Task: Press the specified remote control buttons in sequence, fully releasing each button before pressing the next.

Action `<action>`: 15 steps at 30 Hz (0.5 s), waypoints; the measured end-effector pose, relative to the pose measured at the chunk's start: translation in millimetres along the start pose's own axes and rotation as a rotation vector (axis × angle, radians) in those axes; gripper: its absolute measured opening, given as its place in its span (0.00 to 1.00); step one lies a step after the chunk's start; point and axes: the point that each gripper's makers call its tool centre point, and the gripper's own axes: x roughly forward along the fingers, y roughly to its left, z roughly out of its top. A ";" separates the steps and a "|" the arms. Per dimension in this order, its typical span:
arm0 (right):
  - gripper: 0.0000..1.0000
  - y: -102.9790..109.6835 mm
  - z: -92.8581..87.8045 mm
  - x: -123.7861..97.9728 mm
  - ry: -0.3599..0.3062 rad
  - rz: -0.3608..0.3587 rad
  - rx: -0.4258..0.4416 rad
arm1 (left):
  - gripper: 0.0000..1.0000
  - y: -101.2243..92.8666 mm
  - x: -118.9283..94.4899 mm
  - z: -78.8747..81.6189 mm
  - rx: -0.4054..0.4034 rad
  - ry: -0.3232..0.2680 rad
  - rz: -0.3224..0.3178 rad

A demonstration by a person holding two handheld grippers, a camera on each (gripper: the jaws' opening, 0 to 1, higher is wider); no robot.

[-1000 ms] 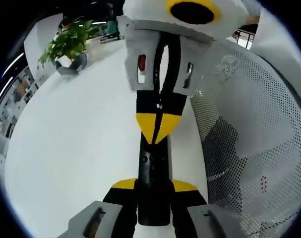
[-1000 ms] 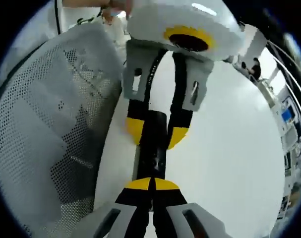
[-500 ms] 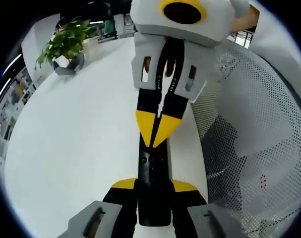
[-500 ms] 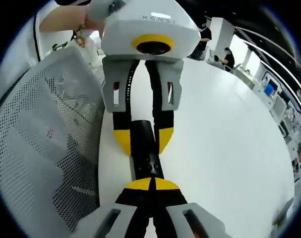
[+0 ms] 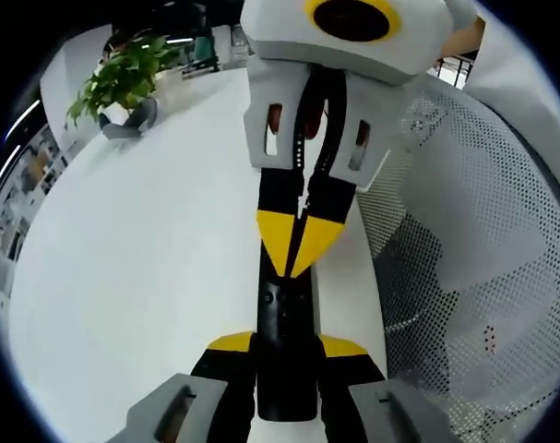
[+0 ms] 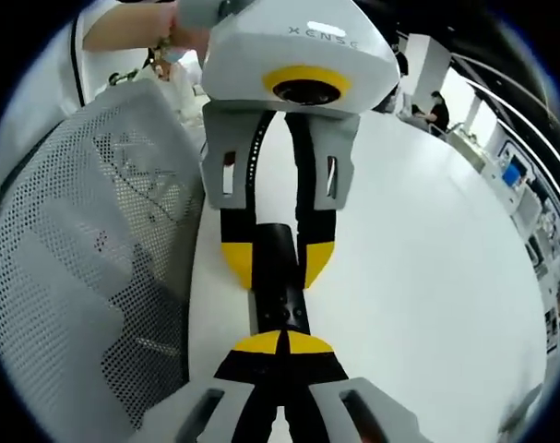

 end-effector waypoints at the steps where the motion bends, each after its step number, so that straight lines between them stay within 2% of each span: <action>1: 0.00 0.2 -0.1 0.2 0.004 -0.001 -0.009 | 0.25 0.0 0.0 0.0 0.004 0.000 -0.002; 4: 0.00 -0.3 0.2 0.6 0.016 -0.002 -0.026 | 0.25 -0.2 -0.3 0.0 0.008 -0.003 -0.004; 5: 0.00 -1.1 0.3 0.7 0.021 0.000 -0.006 | 0.25 -0.1 -0.2 -0.1 0.011 -0.003 -0.005; 9: 0.00 -3.2 -0.5 1.2 0.040 0.001 0.160 | 0.25 0.1 0.5 -0.3 0.037 0.005 -0.011; 15: 0.00 -4.9 1.1 2.9 0.084 -0.016 0.227 | 0.25 -0.1 0.2 0.0 0.047 0.002 -0.024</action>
